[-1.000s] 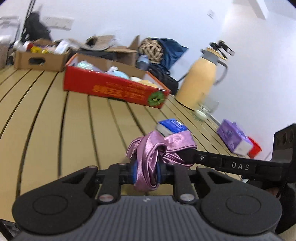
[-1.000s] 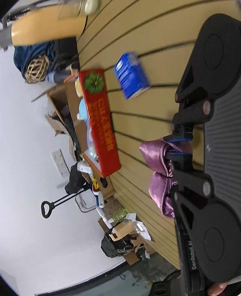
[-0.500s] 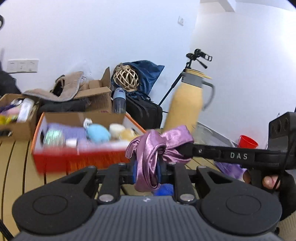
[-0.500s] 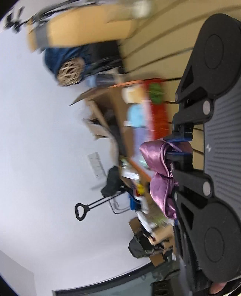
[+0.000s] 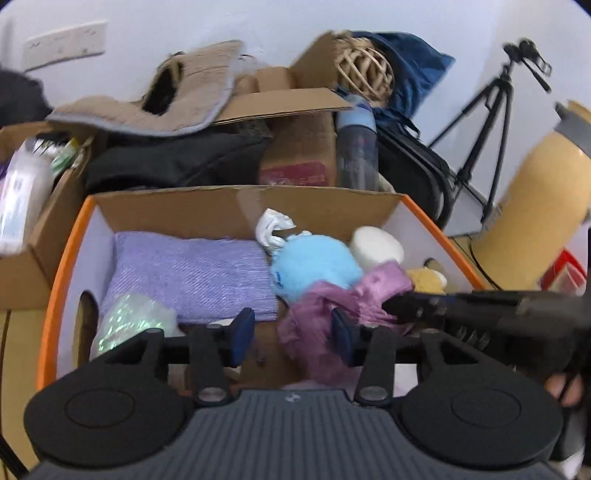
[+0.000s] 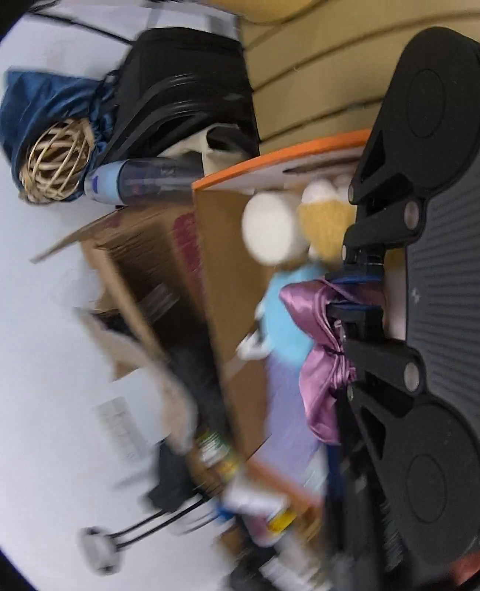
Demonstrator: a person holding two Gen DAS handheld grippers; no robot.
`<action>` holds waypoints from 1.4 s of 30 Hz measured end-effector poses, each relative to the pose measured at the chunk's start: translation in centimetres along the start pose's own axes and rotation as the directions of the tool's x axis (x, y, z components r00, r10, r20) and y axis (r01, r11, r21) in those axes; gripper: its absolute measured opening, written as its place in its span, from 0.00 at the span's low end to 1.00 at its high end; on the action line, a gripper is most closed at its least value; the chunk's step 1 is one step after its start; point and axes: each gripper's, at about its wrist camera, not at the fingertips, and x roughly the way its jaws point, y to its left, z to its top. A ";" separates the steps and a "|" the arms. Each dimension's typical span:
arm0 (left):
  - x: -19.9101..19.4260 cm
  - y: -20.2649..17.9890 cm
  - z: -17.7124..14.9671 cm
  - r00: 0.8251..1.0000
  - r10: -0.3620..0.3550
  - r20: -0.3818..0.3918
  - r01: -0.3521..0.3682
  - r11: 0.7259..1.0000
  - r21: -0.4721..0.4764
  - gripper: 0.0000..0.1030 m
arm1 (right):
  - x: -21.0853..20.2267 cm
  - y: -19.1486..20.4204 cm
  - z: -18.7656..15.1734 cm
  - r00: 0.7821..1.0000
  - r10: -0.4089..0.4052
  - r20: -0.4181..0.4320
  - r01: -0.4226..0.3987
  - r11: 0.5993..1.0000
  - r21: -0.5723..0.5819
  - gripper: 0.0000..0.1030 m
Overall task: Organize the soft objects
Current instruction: 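Carry the pink scrunchies into the box and open both tools, then withdraw both tools and move over the blue milk carton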
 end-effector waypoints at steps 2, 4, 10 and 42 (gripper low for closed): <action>-0.9 0.5 -0.2 0.999 -0.009 0.034 0.010 1.000 -0.027 0.64 | 0.3 0.9 -0.8 1.000 -0.030 0.007 0.030 0.997 -0.071 0.16; -2.1 0.2 -0.3 0.997 0.019 0.072 -0.019 1.000 -0.013 0.67 | 0.1 1.8 -1.2 0.999 -0.039 0.007 0.040 0.990 -0.135 0.22; -8.3 -1.4 0.0 0.985 0.056 0.161 -0.057 0.998 0.004 0.71 | -4.9 2.3 -0.6 0.999 0.015 0.049 -0.007 0.988 -0.155 0.53; -39.3 -12.0 -32.9 0.819 0.247 0.517 -0.279 0.960 -0.017 1.00 | -39.2 2.8 -32.1 0.954 0.132 0.271 -0.093 0.984 -0.152 0.86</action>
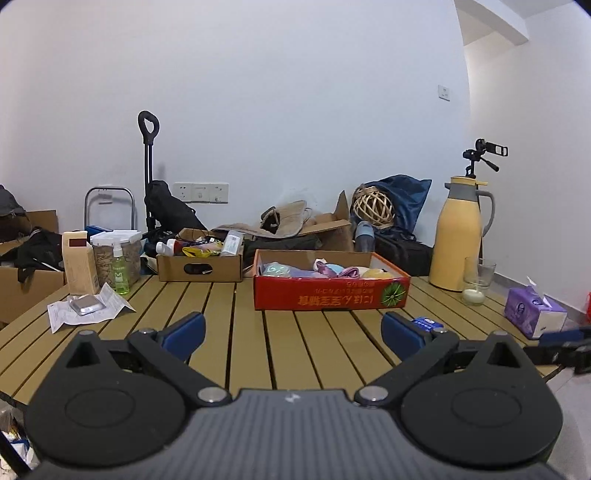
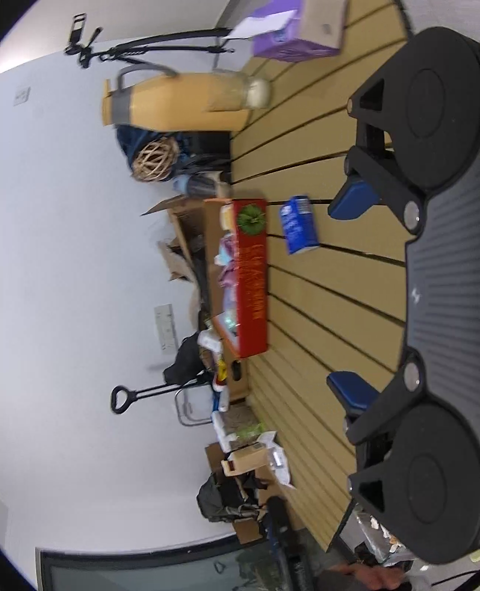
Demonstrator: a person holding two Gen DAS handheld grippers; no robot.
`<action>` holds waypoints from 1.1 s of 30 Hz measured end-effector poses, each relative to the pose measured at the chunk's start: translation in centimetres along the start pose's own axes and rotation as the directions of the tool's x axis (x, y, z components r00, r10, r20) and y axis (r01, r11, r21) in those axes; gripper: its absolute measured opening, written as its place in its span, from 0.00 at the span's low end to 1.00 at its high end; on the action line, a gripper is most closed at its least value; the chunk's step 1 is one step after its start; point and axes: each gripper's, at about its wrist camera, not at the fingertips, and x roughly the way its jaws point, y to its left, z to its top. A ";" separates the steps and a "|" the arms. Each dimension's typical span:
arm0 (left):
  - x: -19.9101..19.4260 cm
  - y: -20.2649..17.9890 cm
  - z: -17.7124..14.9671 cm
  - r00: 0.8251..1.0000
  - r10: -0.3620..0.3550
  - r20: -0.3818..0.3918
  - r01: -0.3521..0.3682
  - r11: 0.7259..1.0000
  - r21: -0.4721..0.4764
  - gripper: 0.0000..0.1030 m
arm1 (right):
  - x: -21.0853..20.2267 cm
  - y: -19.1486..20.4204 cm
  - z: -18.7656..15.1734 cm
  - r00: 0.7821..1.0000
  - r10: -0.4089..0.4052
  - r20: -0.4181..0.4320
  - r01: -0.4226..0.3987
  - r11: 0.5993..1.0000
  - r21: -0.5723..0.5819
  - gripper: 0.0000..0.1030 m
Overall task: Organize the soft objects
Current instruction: 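Withdraw both tools and move over the blue milk carton, then grasp the blue milk carton with both tools together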
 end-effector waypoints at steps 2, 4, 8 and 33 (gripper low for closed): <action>0.1 0.0 -0.2 1.000 -0.008 0.000 0.008 1.000 -0.008 1.00 | 0.3 -0.3 -0.4 1.000 -0.012 -0.015 0.012 1.000 0.026 0.86; 0.2 -0.3 -0.7 1.000 -0.023 -0.001 0.023 1.000 -0.010 1.00 | 0.3 -0.5 -0.4 0.999 -0.040 -0.017 0.040 0.999 0.031 0.86; 1.6 -0.6 -1.6 0.998 -0.047 -0.041 0.045 0.999 -0.026 1.00 | 0.7 -0.9 -0.3 0.997 -0.068 0.020 0.067 0.996 0.053 0.86; 29.9 -11.5 -3.3 0.858 -0.348 -0.379 0.244 0.924 -0.296 0.35 | 21.3 -14.5 3.4 0.998 0.020 -0.051 0.001 0.930 0.369 0.30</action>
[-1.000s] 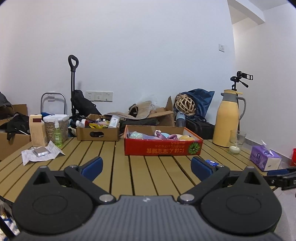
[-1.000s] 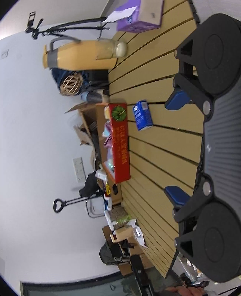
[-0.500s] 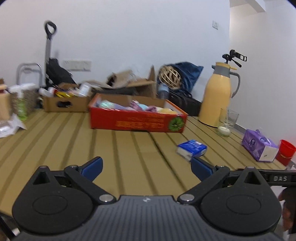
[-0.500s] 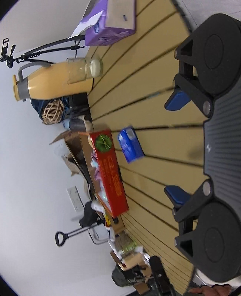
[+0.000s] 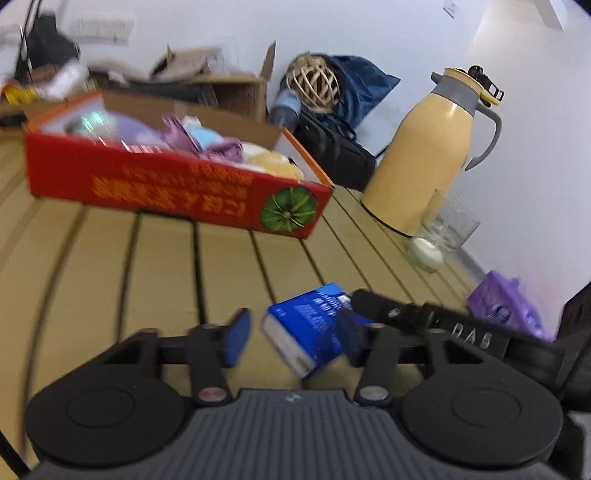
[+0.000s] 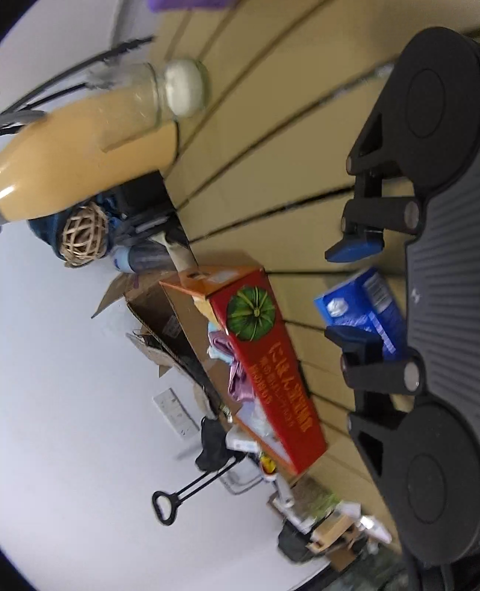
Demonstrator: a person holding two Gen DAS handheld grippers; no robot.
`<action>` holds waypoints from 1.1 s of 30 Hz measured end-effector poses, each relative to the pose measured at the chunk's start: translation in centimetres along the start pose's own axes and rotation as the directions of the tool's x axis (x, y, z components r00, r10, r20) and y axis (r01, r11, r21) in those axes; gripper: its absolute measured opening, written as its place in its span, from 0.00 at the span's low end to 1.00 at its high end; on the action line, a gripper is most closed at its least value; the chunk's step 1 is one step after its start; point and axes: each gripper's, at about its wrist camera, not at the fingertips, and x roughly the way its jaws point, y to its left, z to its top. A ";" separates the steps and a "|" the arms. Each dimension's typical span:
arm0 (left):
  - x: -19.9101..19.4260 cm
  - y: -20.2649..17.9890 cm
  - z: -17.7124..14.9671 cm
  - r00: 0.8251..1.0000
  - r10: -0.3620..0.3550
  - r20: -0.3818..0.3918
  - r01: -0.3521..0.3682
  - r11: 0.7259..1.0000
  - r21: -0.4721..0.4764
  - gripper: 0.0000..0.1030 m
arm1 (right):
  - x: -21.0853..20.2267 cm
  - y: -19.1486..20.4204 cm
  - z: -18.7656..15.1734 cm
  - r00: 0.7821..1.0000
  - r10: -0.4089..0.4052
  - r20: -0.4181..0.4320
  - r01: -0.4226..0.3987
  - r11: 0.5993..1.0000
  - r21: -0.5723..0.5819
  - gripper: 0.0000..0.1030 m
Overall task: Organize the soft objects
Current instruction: 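Grasp the blue milk carton with both tools together, then carry the blue carton into the box and open both tools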
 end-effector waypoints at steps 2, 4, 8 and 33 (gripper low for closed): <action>0.2 0.5 0.0 1.000 0.001 0.013 -0.001 1.000 -0.001 0.30 | 0.8 0.2 0.0 0.999 0.023 -0.034 -0.024 1.000 -0.007 0.24; -0.4 1.2 -0.5 0.999 0.019 0.038 -0.020 1.000 0.018 0.28 | 0.6 0.4 -0.7 0.996 0.050 -0.068 -0.051 0.999 -0.011 0.20; -0.7 2.6 -1.0 1.000 0.002 0.027 -0.001 1.000 -0.027 0.30 | -0.1 0.3 -1.4 0.997 0.057 -0.049 -0.057 0.998 0.004 0.22; -10.3 2.5 -2.2 0.975 -0.060 0.216 0.076 0.995 -0.067 0.27 | -4.5 6.5 -2.9 0.995 0.099 0.019 -0.099 0.995 -0.004 0.20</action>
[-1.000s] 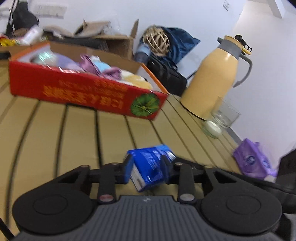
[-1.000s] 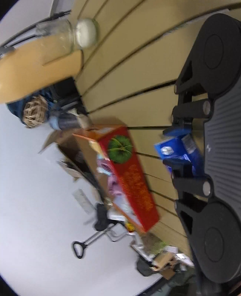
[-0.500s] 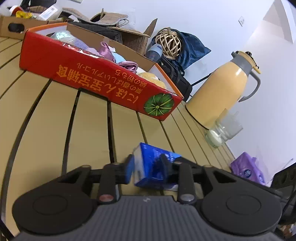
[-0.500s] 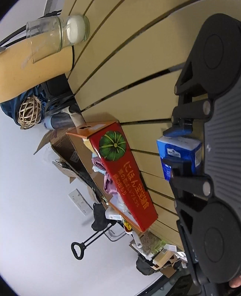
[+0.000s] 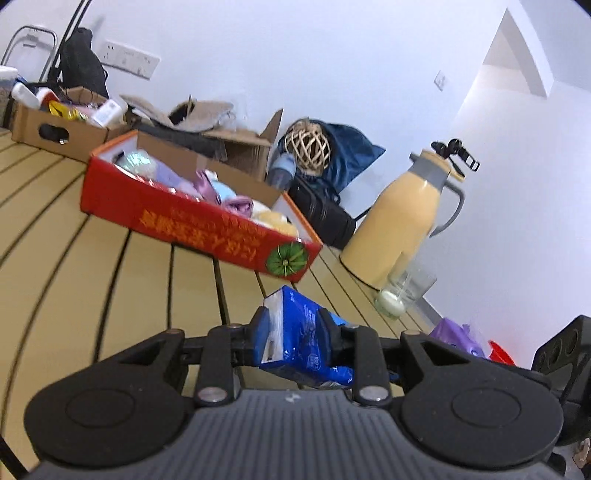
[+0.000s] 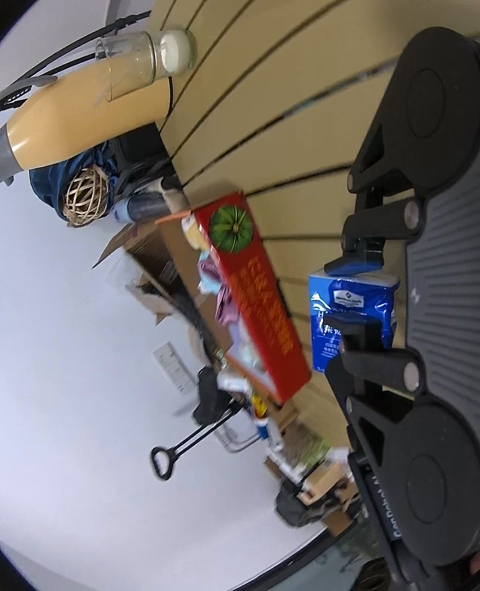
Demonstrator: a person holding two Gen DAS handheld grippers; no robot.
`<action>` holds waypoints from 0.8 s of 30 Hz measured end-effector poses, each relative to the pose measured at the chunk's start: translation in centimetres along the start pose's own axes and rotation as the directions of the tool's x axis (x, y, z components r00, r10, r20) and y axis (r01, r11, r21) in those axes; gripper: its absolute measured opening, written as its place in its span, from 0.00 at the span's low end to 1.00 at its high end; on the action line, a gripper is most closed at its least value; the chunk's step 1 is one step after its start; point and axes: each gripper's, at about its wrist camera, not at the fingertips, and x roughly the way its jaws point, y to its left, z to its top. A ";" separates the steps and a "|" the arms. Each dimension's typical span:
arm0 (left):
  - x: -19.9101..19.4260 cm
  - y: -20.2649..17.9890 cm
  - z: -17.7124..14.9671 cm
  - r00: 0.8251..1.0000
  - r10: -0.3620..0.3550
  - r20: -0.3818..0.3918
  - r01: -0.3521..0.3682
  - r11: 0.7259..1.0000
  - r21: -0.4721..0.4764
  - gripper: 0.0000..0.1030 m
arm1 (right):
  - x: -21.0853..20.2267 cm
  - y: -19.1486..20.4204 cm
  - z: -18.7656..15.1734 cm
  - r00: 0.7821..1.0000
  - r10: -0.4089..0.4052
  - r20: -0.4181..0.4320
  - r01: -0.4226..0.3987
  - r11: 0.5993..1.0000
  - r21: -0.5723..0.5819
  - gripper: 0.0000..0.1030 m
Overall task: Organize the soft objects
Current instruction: 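Carry the blue carton into the box and open both tools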
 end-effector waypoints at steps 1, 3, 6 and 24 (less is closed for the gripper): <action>-0.2 0.2 0.4 1.000 -0.001 0.008 0.001 1.000 0.003 0.27 | -0.1 0.5 0.1 1.000 0.005 0.003 -0.005 1.000 -0.007 0.20; -0.1 0.6 1.7 1.000 0.011 0.029 -0.012 1.000 0.005 0.27 | 0.2 1.7 0.9 1.000 0.012 0.010 -0.012 0.999 -0.033 0.20; 1.0 1.4 4.4 0.999 0.021 0.047 -0.021 1.000 -0.016 0.27 | 2.0 3.5 3.0 1.000 0.014 0.018 -0.012 0.997 -0.076 0.19; 25.6 12.6 23.3 0.964 0.225 -0.143 -0.233 0.972 -0.035 0.27 | 32.7 3.7 23.2 0.979 -0.007 -0.203 -0.025 0.988 -0.155 0.19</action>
